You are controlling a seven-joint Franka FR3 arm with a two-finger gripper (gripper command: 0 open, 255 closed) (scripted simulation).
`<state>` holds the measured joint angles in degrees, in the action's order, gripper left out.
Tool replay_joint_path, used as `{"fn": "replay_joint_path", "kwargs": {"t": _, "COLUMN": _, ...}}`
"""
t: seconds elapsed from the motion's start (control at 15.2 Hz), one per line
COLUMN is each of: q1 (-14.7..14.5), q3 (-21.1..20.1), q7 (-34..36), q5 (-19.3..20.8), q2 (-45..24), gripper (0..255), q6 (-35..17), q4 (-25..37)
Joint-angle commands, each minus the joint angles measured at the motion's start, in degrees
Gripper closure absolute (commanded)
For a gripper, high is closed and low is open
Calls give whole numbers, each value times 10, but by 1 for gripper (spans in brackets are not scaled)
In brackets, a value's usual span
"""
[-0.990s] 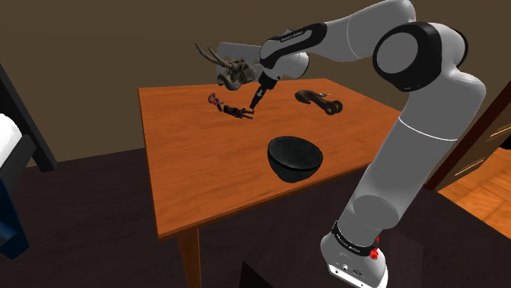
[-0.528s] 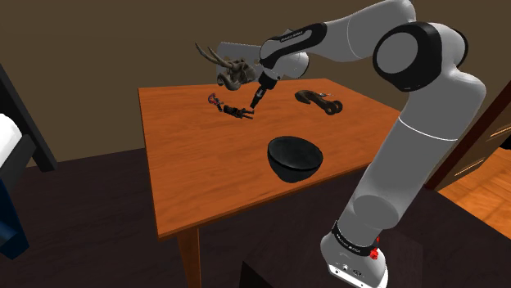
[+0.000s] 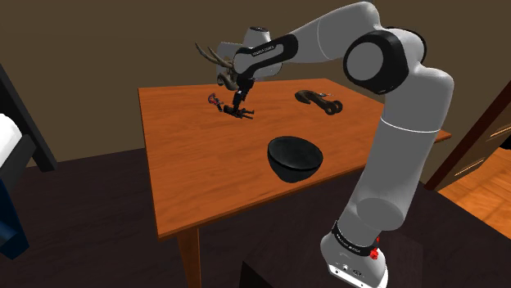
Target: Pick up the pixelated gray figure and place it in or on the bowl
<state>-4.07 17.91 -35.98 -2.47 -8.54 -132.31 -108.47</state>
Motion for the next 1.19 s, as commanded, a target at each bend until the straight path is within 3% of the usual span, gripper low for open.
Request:
{"fn": "replay_joint_path", "kwargs": {"t": 0.0, "q1": -6, "q3": -1, "q7": 20, "q5": 14, "q2": -17, "gripper": 0, "q6": -6, "q4": 9}}
{"fn": "replay_joint_path", "kwargs": {"t": 0.4, "q1": -2, "q3": -3, "q7": 12, "q5": 2, "q2": -46, "gripper": 0, "q6": -38, "q4": 4}}
{"fn": "replay_joint_path", "kwargs": {"t": 0.86, "q1": -2, "q3": -3, "q7": 12, "q5": 2, "q2": -46, "gripper": 0, "q6": -38, "q4": 5}}
{"fn": "replay_joint_path", "kwargs": {"t": 0.92, "q1": -2, "q3": -3, "q7": 12, "q5": 2, "q2": -46, "gripper": 255, "q6": -38, "q4": 5}}
{"fn": "replay_joint_path", "kwargs": {"t": 1.12, "q1": -2, "q3": -3, "q7": 12, "q5": 2, "q2": -46, "gripper": 255, "q6": -38, "q4": 5}}
